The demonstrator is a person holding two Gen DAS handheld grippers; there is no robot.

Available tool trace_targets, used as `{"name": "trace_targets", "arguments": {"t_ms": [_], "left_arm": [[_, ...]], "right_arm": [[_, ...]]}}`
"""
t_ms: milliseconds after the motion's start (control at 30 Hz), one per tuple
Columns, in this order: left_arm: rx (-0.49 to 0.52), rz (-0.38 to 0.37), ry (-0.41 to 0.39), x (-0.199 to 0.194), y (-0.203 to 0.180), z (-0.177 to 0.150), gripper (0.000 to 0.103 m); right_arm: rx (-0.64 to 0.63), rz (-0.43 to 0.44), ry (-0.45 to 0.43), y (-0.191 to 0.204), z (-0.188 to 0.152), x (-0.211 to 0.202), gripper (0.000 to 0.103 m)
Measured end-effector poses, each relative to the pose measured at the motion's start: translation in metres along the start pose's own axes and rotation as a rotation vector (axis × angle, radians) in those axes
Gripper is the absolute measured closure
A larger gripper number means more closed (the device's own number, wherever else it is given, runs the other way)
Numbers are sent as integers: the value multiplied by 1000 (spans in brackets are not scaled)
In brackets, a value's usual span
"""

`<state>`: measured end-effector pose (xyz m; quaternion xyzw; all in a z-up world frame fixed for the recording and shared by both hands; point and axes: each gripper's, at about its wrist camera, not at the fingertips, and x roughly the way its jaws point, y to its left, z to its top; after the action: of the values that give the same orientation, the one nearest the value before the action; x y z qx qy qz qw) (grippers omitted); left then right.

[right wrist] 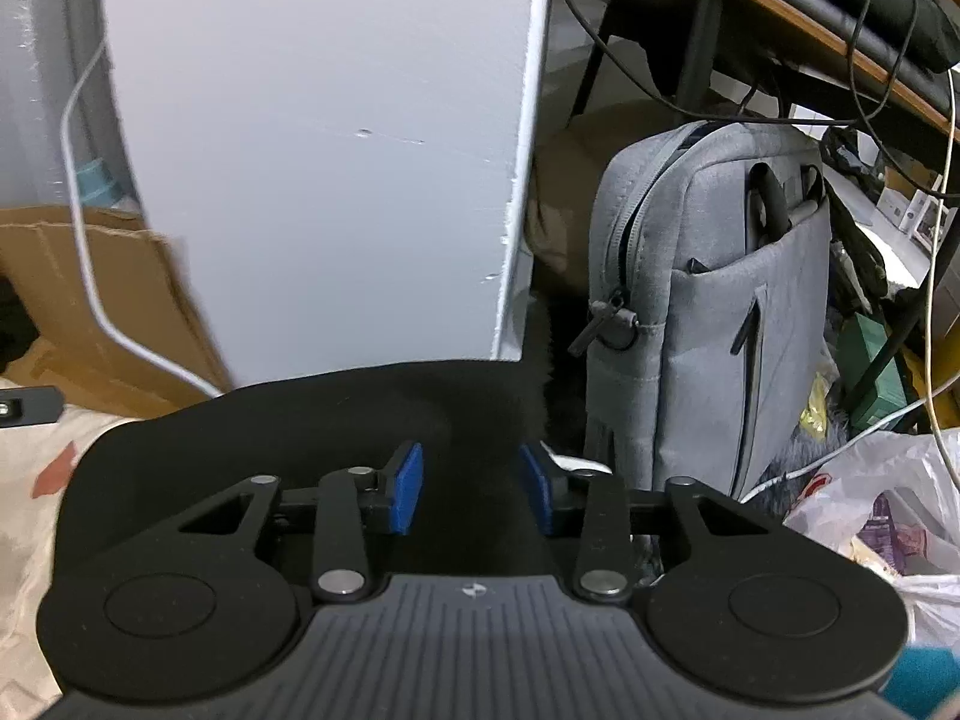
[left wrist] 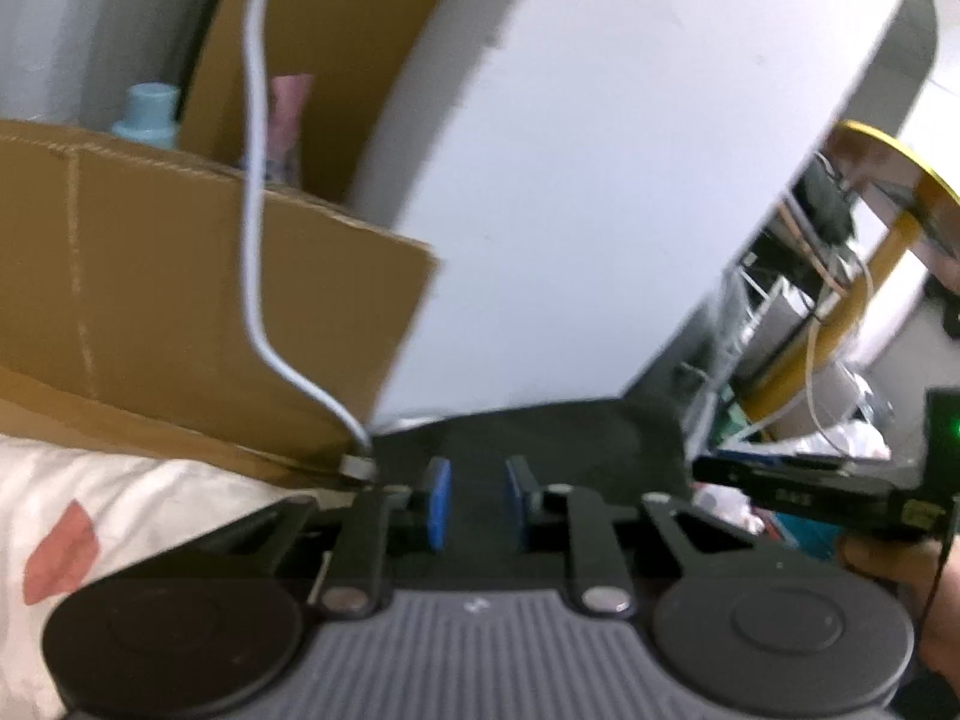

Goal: Fold clothes
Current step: 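Lower the folded trousers onto the duvet and open both grippers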

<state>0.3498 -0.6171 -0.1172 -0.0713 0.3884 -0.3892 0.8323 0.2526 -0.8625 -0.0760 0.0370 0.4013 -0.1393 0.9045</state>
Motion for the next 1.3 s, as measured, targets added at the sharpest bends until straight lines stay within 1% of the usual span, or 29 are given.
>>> {"name": "trace_targets", "arguments": {"t_ms": [33, 67, 100, 167, 267, 367, 433, 500, 567, 667, 800, 867, 933, 967, 1000, 1067, 1100, 1167, 1233, 1300], "left_arm": [[21, 6, 13, 3, -4, -2, 85], [51, 27, 29, 7, -8, -6, 89], [67, 40, 41, 7, -7, -10, 91], [86, 54, 69, 14, -4, -20, 92], [79, 75, 79, 29, 10, -31, 94], [82, 67, 74, 38, 21, -42, 97], [93, 59, 54, 46, 27, -52, 99], [93, 51, 40, 52, 32, -57, 101], [77, 45, 24, 62, 39, -65, 101], [59, 42, 2, 66, 43, -70, 101], [44, 43, 10, 63, 42, -67, 101], [7, 40, 23, 55, 43, -63, 101], [-43, 28, 33, 43, 40, -57, 88], [-46, 30, 35, 37, 36, -56, 74], [-41, 38, 37, 30, 31, -55, 65], [-1, 77, 40, 12, 14, -53, 58], [14, 85, 42, 3, 8, -54, 57], [10, 95, 57, -15, 2, -54, 57], [-7, 113, 79, -29, -3, -56, 57], [-4, 127, 91, -35, -9, -56, 57]], "right_arm": [[-4, 1, 3, -2, -1, 2, 75], [-7, 3, 7, -1, -3, 4, 79], [-10, 5, 12, -1, -5, 6, 82], [-5, 7, 21, 0, -9, 11, 84], [3, -1, 33, -5, -13, 35, 88], [11, -9, 41, -9, -17, 58, 93], [14, -13, 39, -11, -18, 69, 93], [10, -18, 18, -15, -17, 81, 93], [9, -22, 1, -18, -16, 90, 93], [22, -29, -16, -23, -13, 103, 93], [29, -54, -19, -24, -15, 116, 94], [38, -64, -15, -24, -14, 116, 93], [47, -69, -12, -22, -12, 110, 93], [50, -70, -13, -21, -10, 105, 93], [53, -70, -15, -19, -9, 99, 93], [47, -60, -8, -14, -10, 91, 93], [54, -48, -2, -12, -11, 84, 92], [73, -24, 7, -6, -16, 66, 92], [82, -17, 5, -2, -22, 51, 91], [99, -22, 0, 1, -29, 34, 90]]}}
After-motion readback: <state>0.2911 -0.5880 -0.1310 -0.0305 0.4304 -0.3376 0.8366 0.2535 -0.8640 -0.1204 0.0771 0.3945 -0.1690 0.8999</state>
